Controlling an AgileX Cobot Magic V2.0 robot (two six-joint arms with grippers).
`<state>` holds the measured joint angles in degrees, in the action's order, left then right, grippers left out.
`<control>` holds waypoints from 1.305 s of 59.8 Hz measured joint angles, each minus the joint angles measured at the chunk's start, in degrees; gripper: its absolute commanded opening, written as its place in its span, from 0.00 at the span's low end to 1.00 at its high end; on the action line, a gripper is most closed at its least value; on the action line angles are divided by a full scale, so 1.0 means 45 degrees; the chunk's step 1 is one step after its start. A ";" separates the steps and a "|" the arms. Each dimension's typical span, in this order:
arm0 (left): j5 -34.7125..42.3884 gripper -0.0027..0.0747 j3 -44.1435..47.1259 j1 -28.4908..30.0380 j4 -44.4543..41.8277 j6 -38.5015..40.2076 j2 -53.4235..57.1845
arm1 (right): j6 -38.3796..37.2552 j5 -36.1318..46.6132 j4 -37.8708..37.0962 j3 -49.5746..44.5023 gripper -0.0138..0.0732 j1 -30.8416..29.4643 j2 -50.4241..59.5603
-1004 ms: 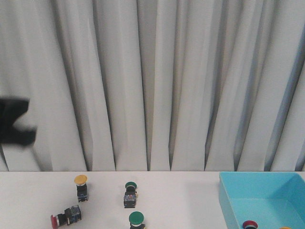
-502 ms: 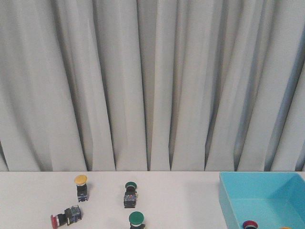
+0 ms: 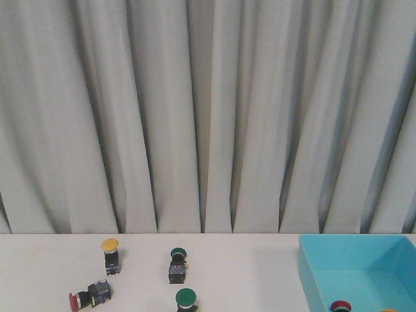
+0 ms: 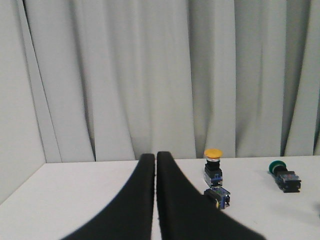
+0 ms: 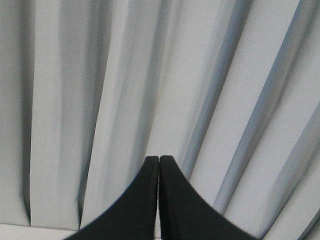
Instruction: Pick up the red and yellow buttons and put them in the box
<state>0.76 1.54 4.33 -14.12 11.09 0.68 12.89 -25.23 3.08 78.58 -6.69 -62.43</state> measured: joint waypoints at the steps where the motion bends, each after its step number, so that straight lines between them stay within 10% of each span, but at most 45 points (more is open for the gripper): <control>1: -0.0030 0.04 0.0000 -0.0074 -0.0012 0.0000 0.0000 | 0.0000 0.0000 0.0000 0.0000 0.15 0.0000 0.0000; 78: -0.0262 0.04 0.0000 -0.1618 -0.0081 -0.0087 0.0000 | 0.0025 0.0000 0.0000 0.0000 0.15 0.0000 0.0000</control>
<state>-0.42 1.54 -2.95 -14.48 10.70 0.68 13.00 -25.23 3.08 78.58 -6.69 -62.43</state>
